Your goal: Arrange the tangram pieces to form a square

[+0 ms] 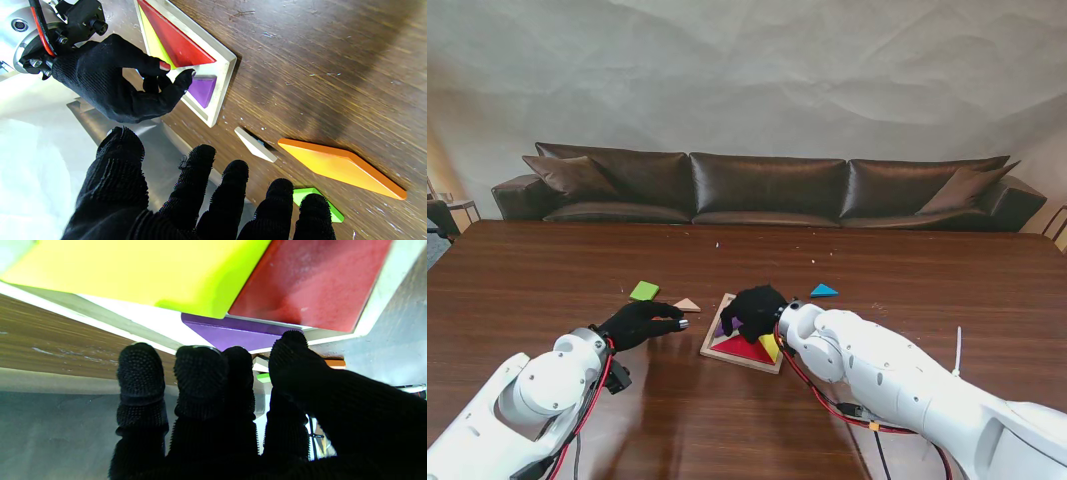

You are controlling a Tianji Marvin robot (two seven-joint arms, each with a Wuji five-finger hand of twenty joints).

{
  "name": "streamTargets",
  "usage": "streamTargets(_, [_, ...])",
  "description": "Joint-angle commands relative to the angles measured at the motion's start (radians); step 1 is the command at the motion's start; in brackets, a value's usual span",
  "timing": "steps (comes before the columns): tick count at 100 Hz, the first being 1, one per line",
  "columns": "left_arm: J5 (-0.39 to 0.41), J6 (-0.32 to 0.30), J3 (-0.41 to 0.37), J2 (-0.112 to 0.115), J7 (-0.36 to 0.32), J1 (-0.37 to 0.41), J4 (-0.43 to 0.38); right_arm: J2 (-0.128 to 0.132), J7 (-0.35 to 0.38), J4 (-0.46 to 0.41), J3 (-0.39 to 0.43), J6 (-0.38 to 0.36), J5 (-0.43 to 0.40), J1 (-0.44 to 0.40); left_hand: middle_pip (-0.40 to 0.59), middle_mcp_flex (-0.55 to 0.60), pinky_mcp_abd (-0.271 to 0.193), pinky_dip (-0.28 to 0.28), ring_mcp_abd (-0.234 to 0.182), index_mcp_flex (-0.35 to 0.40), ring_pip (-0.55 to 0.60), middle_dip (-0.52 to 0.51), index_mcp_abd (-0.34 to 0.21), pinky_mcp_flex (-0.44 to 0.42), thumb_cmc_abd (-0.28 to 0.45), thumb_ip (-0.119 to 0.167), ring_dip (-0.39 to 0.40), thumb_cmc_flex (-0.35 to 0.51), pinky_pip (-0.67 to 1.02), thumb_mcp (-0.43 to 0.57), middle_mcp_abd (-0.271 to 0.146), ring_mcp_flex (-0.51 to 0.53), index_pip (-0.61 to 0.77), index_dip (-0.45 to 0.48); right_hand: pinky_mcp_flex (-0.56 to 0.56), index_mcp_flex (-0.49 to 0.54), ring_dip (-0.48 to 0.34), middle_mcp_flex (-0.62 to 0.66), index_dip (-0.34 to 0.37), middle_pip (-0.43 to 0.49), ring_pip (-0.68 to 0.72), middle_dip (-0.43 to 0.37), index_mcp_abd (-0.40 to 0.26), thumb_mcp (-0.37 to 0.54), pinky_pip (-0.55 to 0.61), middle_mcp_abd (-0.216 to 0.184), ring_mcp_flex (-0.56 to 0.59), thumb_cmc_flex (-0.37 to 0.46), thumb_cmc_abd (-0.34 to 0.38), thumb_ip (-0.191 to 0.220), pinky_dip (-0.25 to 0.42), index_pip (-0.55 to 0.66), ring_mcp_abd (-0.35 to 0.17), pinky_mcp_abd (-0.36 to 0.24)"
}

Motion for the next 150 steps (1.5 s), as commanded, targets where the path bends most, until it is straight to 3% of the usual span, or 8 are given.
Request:
streamTargets(1, [-0.004,0.001,0.001,-0.002,-0.017,0.002,0.001,-0.007,0.018,0.010,-0.005,0.005,-0.002,0.003,0.004,0.017,-0.017,0.007,-0.002,0.003,0.004,0.005,-0.004,0.004,0.044,0.020,0.006,0.007,0.004,-0.028,-0.002,0.004,-0.003,0.003,-0.071,-0.045,0.013,-0.039,0.018,0.023,0.028,0.021,-0.015,0.011,0.044,-0.033,0.030,0.018,0.029,-0.022,0.030,-0.030,-0.026,-0.005])
streamTargets(7, [-0.004,0.001,0.001,-0.002,-0.016,0.002,0.001,-0.009,0.018,0.013,-0.009,0.009,-0.001,0.004,0.004,0.017,-0.017,0.007,-0.001,0.005,0.004,0.005,-0.004,0.004,0.044,0.020,0.006,0.008,0.003,-0.027,0.001,0.005,-0.002,0.003,-0.073,-0.064,0.014,-0.048,0.022,0.023,0.031,0.023,-0.005,0.010,0.044,-0.033,0.027,0.015,0.028,-0.021,0.030,-0.042,-0.025,-0.006])
streamTargets(9, [-0.005,0.002,0.001,-0.002,-0.017,0.002,0.000,-0.010,0.017,0.014,-0.010,0.010,-0.001,0.005,0.004,0.017,-0.016,0.007,-0.002,0.004,0.004,0.005,-0.004,0.004,0.045,0.020,0.006,0.008,0.004,-0.028,-0.002,0.005,-0.002,0.003,-0.074,-0.066,0.012,-0.052,0.095,0.028,0.035,0.019,-0.003,0.013,0.044,-0.035,0.025,0.012,0.025,-0.020,0.031,-0.075,-0.029,-0.007])
streamTargets(14, [-0.005,0.002,0.001,-0.002,-0.017,0.002,0.000,-0.010,0.017,0.015,-0.013,0.012,-0.003,0.007,0.004,0.018,-0.016,0.007,-0.002,0.005,0.004,0.005,-0.004,0.005,0.045,0.019,0.006,0.008,0.004,-0.028,0.000,0.005,-0.002,0.003,-0.074,-0.071,0.012,-0.058,0.119,0.029,0.036,0.019,-0.002,0.015,0.043,-0.036,0.025,0.012,0.025,-0.018,0.031,-0.088,-0.030,-0.009])
streamTargets(47, [-0.004,0.001,0.001,-0.001,-0.023,-0.002,0.002,-0.020,0.017,0.040,-0.046,0.033,-0.013,0.027,0.004,0.019,-0.016,0.007,-0.002,0.005,0.004,0.005,-0.005,0.005,0.048,0.019,0.006,0.009,0.003,-0.029,-0.001,0.005,-0.002,0.003,-0.083,-0.089,0.015,-0.102,0.126,0.032,0.046,0.025,-0.001,0.002,0.043,-0.040,0.008,-0.003,0.038,-0.015,0.030,-0.097,-0.043,-0.024])
streamTargets(110, [-0.011,0.007,0.010,-0.002,-0.023,-0.007,0.008,-0.052,0.024,0.112,-0.081,0.053,0.009,0.064,0.004,0.019,-0.017,0.007,-0.001,0.006,0.004,0.005,-0.002,0.005,0.054,0.018,0.006,0.010,0.004,-0.030,-0.001,0.005,-0.002,0.003,-0.085,-0.189,0.011,-0.122,0.140,0.041,0.055,0.012,0.076,-0.009,0.045,-0.040,0.005,-0.021,0.042,-0.003,0.026,-0.103,-0.051,-0.033])
streamTargets(150, [-0.006,0.006,0.005,-0.001,-0.023,-0.002,0.004,-0.054,0.034,0.125,-0.085,0.055,0.018,0.069,0.004,0.019,-0.015,0.007,0.000,0.006,0.005,0.005,-0.005,0.006,0.055,0.018,0.006,0.010,0.004,-0.030,-0.001,0.007,-0.002,0.003,-0.082,-0.198,0.008,-0.112,0.148,0.041,0.055,0.003,0.099,-0.015,0.046,-0.036,0.011,-0.019,0.039,-0.002,0.023,-0.090,-0.052,-0.032])
